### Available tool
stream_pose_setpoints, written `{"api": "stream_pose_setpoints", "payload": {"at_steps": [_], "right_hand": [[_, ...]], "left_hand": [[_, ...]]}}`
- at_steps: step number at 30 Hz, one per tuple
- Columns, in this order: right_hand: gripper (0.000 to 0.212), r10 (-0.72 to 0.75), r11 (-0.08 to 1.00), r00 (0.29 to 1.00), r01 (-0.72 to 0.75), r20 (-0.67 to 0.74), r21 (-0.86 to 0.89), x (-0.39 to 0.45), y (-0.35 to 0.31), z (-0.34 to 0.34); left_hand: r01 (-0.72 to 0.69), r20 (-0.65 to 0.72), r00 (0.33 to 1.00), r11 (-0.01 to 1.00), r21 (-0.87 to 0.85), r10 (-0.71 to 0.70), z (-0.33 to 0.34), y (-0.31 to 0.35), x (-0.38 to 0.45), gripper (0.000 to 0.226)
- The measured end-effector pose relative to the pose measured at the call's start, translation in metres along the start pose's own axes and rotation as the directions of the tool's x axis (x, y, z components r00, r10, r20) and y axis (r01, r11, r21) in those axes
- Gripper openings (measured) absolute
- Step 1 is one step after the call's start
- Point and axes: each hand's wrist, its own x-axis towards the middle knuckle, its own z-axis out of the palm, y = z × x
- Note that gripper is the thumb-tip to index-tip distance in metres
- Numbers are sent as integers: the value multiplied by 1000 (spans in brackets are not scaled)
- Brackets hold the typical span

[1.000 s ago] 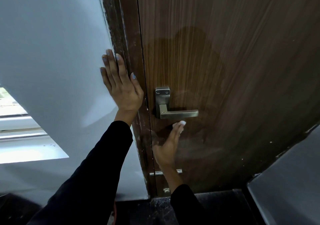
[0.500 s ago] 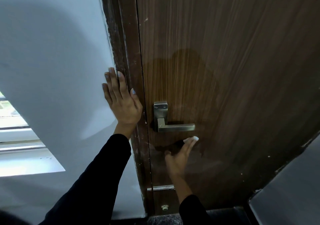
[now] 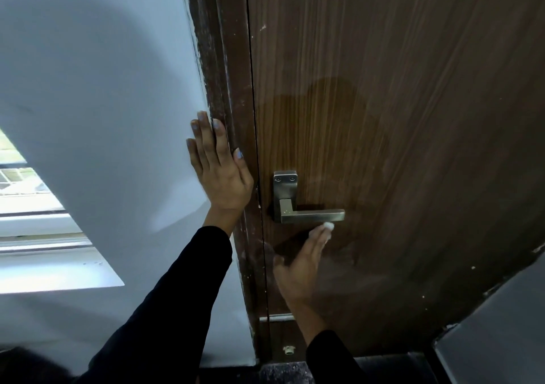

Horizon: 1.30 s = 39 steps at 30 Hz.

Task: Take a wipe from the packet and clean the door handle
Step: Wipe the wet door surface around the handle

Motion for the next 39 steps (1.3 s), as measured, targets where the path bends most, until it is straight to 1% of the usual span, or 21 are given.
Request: {"api": "stream_pose_setpoints", "payload": {"at_steps": [1, 3, 5, 7, 9, 11, 13, 14, 16, 18, 19, 20, 22, 24, 25, 29, 31, 33, 35, 37, 39], "right_hand": [[116, -50, 998, 999, 51, 18, -49, 0, -4, 5], [116, -170, 971, 975, 191, 141, -147, -8, -6, 16], [113, -278, 902, 910, 358, 309, -243, -21, 8, 23], [109, -305, 816, 856, 461, 417, -350, -29, 34, 21], [107, -232, 799, 874, 421, 427, -428, -31, 50, 17], [109, -190, 818, 906, 358, 377, -449, -25, 47, 17], [109, -252, 814, 896, 401, 367, -420, -19, 32, 24], [107, -312, 783, 868, 465, 387, -412, -17, 25, 29], [102, -395, 678, 788, 597, 472, -429, -16, 21, 32], [100, -397, 535, 708, 696, 585, -479, -21, 34, 25], [99, -373, 478, 683, 722, 628, -501, -24, 44, 19], [98, -349, 443, 678, 727, 647, -524, -26, 54, 13], [96, -343, 439, 723, 688, 600, -578, -24, 64, 5], [98, -337, 505, 787, 614, 517, -606, -15, 52, 7], [99, -346, 527, 794, 605, 499, -597, -10, 42, 11], [98, -404, 543, 740, 667, 537, -511, -9, 20, 27], [99, -399, 513, 708, 699, 582, -499, -16, 22, 28], [99, -395, 487, 701, 708, 593, -512, -19, 21, 27], [95, -448, 493, 718, 696, 533, -522, -15, 6, 30], [88, -512, 544, 741, 671, 434, -504, -9, -21, 31], [90, -548, 604, 764, 642, 340, -472, -1, -53, 29]], "left_hand": [[1, 1, 1000, 1000, -4, -1, 0, -1, 0, 49], [5, -4, 1000, 1000, -11, -6, -1, -3, 0, 50], [14, -15, 1000, 1000, -18, -14, -1, -3, 1, 51], [25, -20, 999, 999, -31, -26, -1, -1, 1, 50], [34, -13, 999, 999, -40, -34, -2, 0, 0, 50], [38, -14, 999, 998, -39, -39, -1, -1, -1, 50], [37, -23, 999, 999, -34, -38, -1, -1, -1, 49], [35, -25, 999, 999, -31, -36, -1, -1, -1, 49], [34, -24, 999, 999, -30, -34, -1, -2, -1, 49], [42, -22, 999, 999, -34, -42, -2, -1, -1, 49], [46, -20, 999, 998, -38, -47, -2, -1, -1, 49], [47, -17, 999, 998, -45, -48, -1, -1, -1, 49], [41, -13, 999, 997, -59, -42, -2, -2, -1, 49], [38, -13, 999, 996, -77, -39, -2, -3, -1, 49], [41, -10, 999, 995, -90, -42, -2, -3, -2, 48], [17, 35, 999, 989, -144, -12, -8, -11, -5, 47], [-40, 54, 997, 987, -155, 48, -13, -18, -4, 47], [-84, 71, 993, 983, -165, 97, -16, -23, -3, 47], [-98, 85, 990, 981, -167, 114, -19, -25, -3, 51], [-89, 102, 989, 981, -170, 107, -22, -23, -3, 54], [-81, 120, 987, 982, -172, 102, -24, -23, -3, 50]]}}
